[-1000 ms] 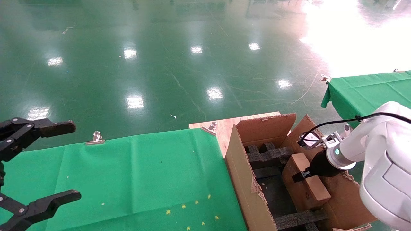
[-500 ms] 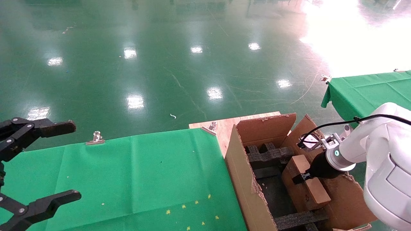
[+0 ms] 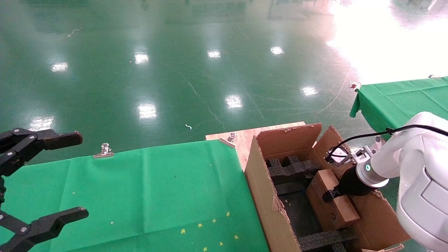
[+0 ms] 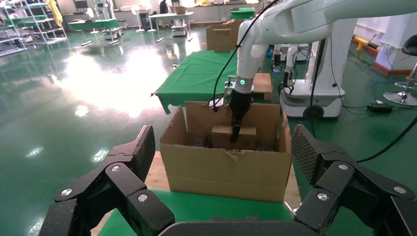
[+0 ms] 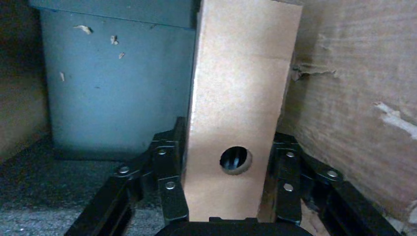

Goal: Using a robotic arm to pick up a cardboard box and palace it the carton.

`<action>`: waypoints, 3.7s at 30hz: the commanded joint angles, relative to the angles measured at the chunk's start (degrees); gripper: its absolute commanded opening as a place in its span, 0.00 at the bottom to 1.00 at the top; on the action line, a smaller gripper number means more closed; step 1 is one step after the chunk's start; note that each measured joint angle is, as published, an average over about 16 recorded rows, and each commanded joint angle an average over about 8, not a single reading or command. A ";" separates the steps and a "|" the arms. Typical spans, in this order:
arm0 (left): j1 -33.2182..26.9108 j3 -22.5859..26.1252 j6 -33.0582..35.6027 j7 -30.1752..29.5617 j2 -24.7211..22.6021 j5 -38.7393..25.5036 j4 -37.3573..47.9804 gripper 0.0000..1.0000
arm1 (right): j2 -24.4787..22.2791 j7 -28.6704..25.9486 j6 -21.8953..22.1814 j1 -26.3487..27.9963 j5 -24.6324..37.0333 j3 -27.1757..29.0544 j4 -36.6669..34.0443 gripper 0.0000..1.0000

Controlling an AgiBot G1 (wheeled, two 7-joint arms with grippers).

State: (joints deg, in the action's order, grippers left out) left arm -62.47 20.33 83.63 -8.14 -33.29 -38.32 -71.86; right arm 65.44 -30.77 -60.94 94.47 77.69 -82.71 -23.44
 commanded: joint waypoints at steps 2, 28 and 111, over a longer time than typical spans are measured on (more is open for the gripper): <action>0.00 0.00 0.00 0.00 0.00 0.00 0.00 1.00 | -0.01 0.00 -0.08 0.37 0.04 -0.09 -0.04 1.00; 0.00 0.01 0.00 0.01 0.00 0.01 0.00 1.00 | -1.09 12.36 -19.16 19.01 -9.85 6.01 -0.92 1.00; 0.01 0.03 -0.05 0.03 0.03 0.04 0.05 1.00 | -31.34 20.15 -24.83 -34.69 -36.73 68.58 100.33 1.00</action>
State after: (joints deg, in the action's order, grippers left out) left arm -62.47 20.36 83.58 -8.12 -33.26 -38.29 -71.82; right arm 34.49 -10.67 -85.74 60.54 41.31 -14.94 75.47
